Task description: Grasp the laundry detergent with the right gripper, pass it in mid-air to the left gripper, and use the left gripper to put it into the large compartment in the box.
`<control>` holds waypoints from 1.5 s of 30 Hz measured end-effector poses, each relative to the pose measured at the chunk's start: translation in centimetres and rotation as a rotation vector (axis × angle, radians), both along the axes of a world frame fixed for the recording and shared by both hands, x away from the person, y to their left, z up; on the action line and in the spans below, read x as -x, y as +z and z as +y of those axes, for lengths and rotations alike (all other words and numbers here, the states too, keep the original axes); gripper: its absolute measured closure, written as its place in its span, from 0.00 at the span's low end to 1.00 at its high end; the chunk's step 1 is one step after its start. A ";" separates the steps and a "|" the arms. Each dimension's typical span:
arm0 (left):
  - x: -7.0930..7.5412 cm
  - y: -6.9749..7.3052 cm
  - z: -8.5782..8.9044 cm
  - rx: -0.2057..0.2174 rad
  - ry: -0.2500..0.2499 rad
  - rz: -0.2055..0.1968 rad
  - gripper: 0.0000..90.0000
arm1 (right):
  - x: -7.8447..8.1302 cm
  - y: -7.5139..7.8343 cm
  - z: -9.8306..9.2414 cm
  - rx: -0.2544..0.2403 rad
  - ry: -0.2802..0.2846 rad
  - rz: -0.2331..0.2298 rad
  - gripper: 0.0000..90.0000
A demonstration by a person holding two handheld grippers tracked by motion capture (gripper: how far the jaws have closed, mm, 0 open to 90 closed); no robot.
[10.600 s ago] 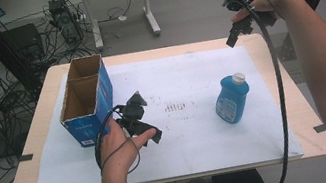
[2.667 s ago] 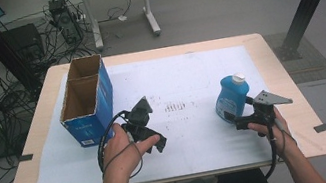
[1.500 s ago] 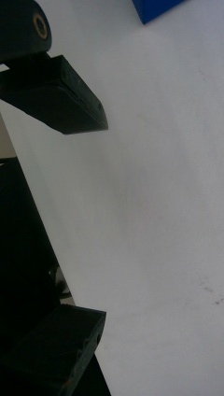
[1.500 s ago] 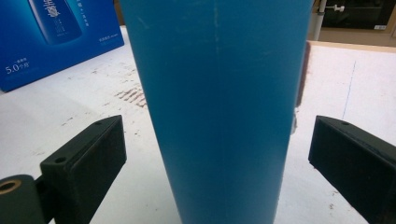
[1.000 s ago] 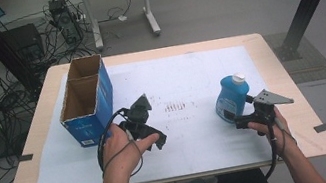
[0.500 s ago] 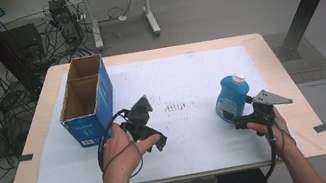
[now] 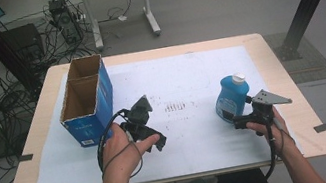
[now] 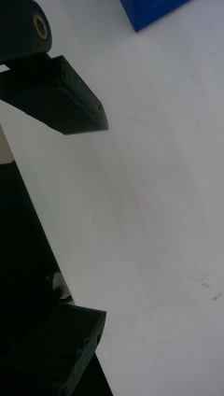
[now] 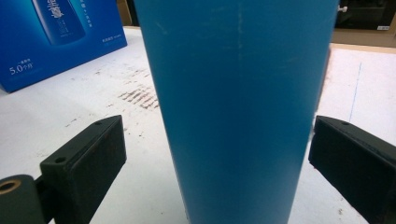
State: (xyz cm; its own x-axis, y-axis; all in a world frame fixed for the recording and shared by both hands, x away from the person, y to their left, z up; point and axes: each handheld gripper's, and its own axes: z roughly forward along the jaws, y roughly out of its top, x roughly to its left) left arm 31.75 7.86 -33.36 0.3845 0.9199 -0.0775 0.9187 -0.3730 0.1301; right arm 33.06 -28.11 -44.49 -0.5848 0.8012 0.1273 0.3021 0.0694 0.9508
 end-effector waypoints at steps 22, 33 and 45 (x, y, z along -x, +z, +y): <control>0.0 0.2 -0.1 0.007 -0.013 -0.004 0.10 | -1.0 -0.7 0.3 -0.013 -0.006 -0.001 0.04; 0.1 0.1 0.1 0.008 -0.009 -0.002 0.10 | -1.5 -1.3 0.5 -0.024 -0.014 -0.006 0.05; 0.1 0.1 0.1 0.010 -0.012 -0.005 0.10 | -1.5 -1.5 0.9 -0.028 -0.017 -0.021 0.15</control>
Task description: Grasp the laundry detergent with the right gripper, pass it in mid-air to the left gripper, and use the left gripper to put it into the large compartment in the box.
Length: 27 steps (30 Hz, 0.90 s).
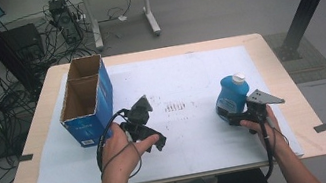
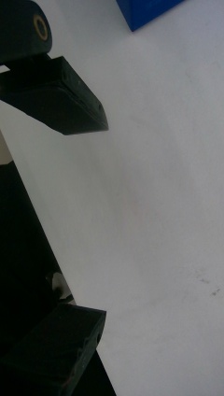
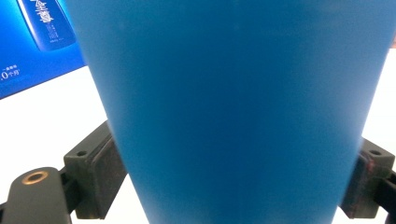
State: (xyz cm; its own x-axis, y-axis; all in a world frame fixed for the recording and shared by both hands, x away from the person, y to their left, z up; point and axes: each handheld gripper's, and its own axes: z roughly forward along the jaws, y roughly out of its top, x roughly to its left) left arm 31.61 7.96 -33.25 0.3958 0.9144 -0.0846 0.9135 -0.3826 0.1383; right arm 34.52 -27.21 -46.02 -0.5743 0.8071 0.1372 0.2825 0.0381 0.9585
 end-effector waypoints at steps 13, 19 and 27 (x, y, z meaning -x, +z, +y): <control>0.0 0.0 0.0 -0.002 -0.003 -0.002 0.10 | 0.0 -0.2 0.0 0.013 -0.007 -0.001 0.31; 0.0 0.0 0.1 -0.002 0.000 -0.003 0.10 | 0.0 -0.2 0.0 0.015 -0.008 -0.006 0.36; 0.0 0.1 0.1 -0.002 0.001 -0.002 0.10 | 0.0 -0.3 -0.1 0.029 -0.021 -0.030 0.44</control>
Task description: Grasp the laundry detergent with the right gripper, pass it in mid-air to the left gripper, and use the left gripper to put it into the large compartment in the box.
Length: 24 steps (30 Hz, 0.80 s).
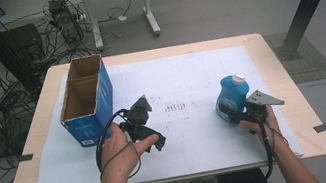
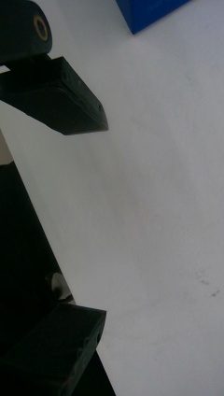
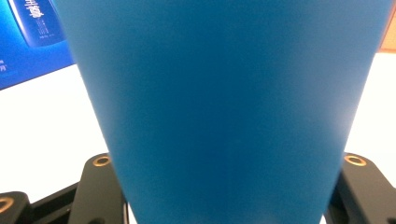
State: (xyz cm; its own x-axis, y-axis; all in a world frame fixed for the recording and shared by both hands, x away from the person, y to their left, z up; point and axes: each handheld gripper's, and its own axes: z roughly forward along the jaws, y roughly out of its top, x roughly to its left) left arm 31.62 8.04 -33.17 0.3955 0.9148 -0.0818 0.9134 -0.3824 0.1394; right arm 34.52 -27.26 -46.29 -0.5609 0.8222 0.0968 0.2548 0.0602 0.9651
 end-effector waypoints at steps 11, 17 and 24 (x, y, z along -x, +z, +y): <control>-0.1 0.1 -0.2 0.001 -0.004 -0.003 0.11 | 0.0 -0.1 0.0 0.004 0.001 -0.011 0.45; -0.1 0.1 -0.2 -0.001 -0.003 -0.003 0.11 | 0.0 -0.1 0.0 0.008 0.002 -0.016 0.45; 0.0 0.2 -0.1 -0.006 0.002 -0.006 0.11 | 0.0 -0.1 0.0 0.007 0.005 -0.018 0.45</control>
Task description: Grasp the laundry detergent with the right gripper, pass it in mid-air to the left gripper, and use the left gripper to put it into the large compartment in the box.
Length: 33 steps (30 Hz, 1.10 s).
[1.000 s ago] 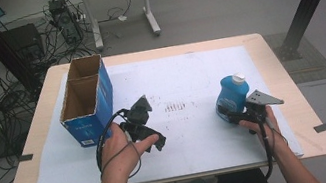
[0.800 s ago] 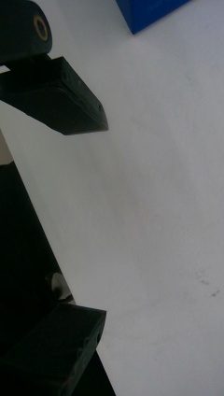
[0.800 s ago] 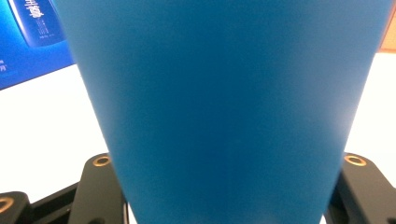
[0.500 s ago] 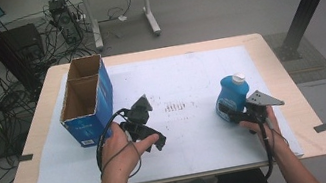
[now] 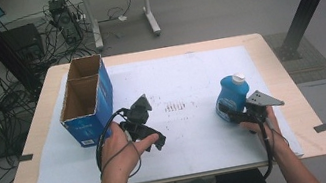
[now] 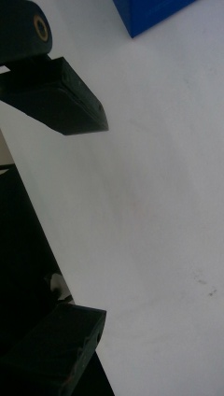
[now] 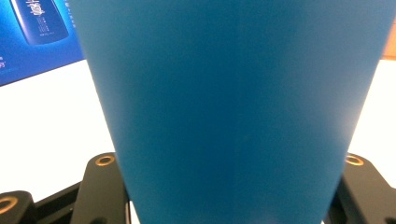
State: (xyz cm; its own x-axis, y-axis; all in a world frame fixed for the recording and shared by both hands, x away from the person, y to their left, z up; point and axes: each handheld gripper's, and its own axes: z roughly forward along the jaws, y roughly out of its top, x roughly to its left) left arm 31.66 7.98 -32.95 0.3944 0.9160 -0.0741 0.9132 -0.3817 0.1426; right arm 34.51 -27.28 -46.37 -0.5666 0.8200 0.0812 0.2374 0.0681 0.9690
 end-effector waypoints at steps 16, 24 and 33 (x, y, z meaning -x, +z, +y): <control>-0.3 -0.1 -0.2 -0.002 -0.003 0.003 0.11 | 0.0 0.1 0.0 0.006 0.003 -0.001 0.45; -0.2 0.2 -0.3 0.000 -0.008 -0.006 0.11 | 0.0 0.0 0.0 0.004 -0.002 0.001 0.45; -0.2 0.1 -0.4 -0.006 -0.013 -0.002 0.11 | 0.0 0.0 0.0 0.005 -0.001 -0.003 0.45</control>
